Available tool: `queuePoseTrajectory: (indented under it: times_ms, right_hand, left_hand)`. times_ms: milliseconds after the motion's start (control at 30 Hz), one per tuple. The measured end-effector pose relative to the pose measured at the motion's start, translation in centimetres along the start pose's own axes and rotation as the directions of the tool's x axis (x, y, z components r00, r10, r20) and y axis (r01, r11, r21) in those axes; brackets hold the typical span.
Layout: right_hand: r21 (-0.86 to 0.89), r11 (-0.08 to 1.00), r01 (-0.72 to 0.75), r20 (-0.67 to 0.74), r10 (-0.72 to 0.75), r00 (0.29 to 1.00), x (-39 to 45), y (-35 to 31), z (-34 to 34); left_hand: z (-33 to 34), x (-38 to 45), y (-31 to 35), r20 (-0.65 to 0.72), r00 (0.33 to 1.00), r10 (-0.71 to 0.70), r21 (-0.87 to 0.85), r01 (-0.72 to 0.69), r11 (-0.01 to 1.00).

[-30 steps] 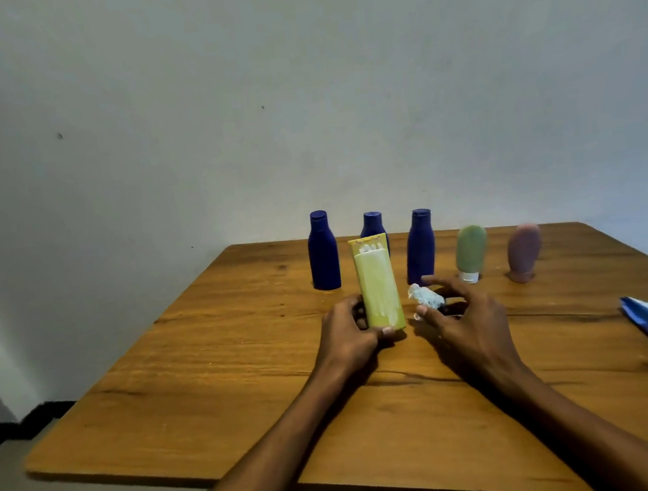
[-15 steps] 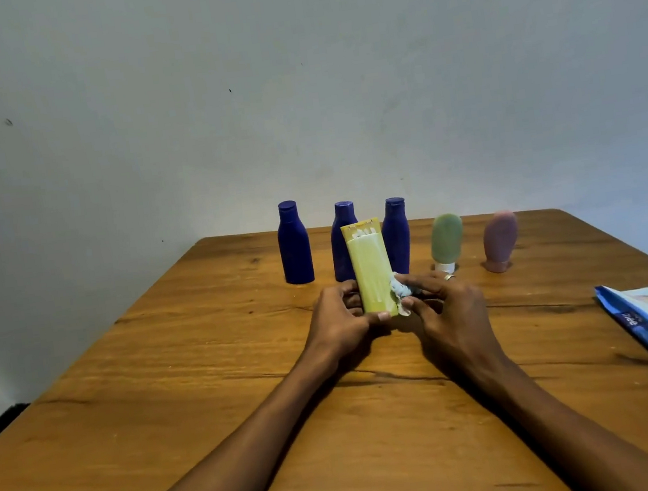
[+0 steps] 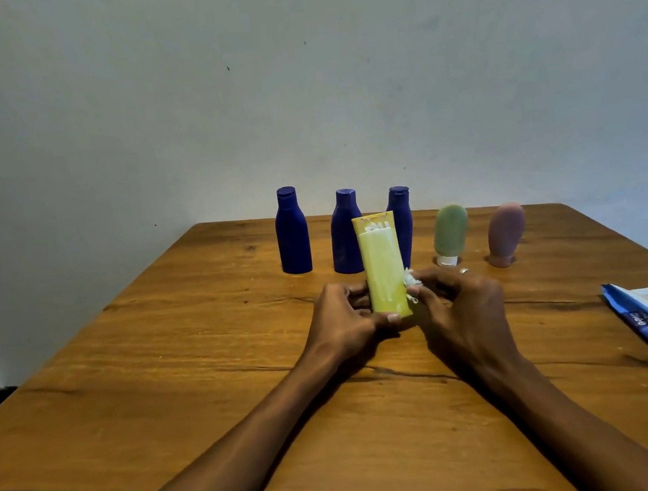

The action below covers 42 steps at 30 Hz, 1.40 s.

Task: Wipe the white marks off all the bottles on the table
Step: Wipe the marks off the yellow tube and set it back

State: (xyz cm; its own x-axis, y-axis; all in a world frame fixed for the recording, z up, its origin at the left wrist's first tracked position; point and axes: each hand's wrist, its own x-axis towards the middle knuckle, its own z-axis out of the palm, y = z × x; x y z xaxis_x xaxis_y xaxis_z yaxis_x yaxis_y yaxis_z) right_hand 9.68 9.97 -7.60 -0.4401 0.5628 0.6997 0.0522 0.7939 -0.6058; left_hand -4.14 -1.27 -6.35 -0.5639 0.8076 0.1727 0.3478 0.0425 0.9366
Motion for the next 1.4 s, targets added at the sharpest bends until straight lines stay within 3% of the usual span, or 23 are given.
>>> queuePoseTrajectory:
  times_ms: [133,333,433,567,833,1100,1300,1400]
  right_hand:
    - [-0.038,0.997,0.072,0.113,-0.067,0.991,-0.6,0.1,0.0]
    - [-0.096,0.966,0.241,0.337,-0.196,0.921,-1.0,-0.1,-0.2]
    - [-0.105,0.974,0.201,0.298,-0.163,0.941,-0.7,0.0,-0.1]
    - [-0.044,0.997,0.065,0.087,-0.062,0.994,-0.5,-0.1,0.0]
    - [-0.135,0.966,0.222,0.320,-0.170,0.932,-1.2,-0.4,-0.1]
    - [-0.044,0.991,0.129,0.009,-0.128,0.992,-0.2,-0.5,0.2]
    - [-0.110,0.953,0.283,0.251,-0.249,0.935,-0.8,-0.4,0.4]
    - [-0.128,0.965,0.228,0.141,-0.210,0.967,-0.4,-0.4,0.2]
  left_hand:
    - [-0.4,-0.1,0.0,-0.009,1.000,-0.021,-0.052,0.020,0.998]
    - [-0.9,0.2,-0.2,-0.069,0.996,-0.050,-0.072,0.045,0.996]
    - [-0.8,0.3,-0.1,-0.062,0.997,-0.050,-0.045,0.048,0.998]
    - [-0.6,0.1,0.0,-0.012,0.999,-0.033,-0.015,0.033,0.999]
    - [-0.8,0.1,-0.3,-0.042,0.999,-0.014,-0.035,0.012,0.999]
    - [-0.4,-0.2,0.2,0.025,0.999,0.028,-0.027,-0.027,0.999]
    - [-0.6,-0.2,-0.3,-0.002,0.997,0.075,-0.003,-0.075,0.997]
    - [-0.4,-0.2,-0.2,0.005,0.999,0.053,-0.035,-0.053,0.998]
